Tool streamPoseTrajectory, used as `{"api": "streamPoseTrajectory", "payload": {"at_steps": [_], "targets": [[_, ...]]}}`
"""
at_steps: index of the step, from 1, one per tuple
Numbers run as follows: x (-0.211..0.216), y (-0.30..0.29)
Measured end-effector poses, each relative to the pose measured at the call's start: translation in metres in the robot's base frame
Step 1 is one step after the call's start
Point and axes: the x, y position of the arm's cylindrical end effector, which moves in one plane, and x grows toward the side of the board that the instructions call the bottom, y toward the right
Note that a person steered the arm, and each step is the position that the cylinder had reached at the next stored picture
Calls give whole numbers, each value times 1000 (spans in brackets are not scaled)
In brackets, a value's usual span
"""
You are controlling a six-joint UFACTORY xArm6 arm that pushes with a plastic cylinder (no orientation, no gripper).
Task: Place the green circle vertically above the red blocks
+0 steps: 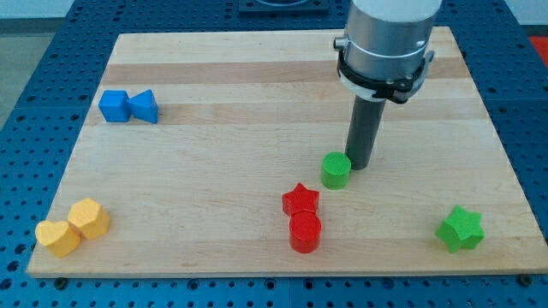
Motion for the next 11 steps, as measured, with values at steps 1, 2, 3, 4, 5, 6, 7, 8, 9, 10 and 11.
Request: {"api": "streamPoseTrajectory", "payload": {"at_steps": [1,2,3,4,5,6,7,8,9,10,11], "targets": [[7,15],[39,15],[55,-6],[52,-37],[31,-49],[13,-26],[8,11],[-14,18],[-24,-20],[-24,-70],[-40,-72]]}}
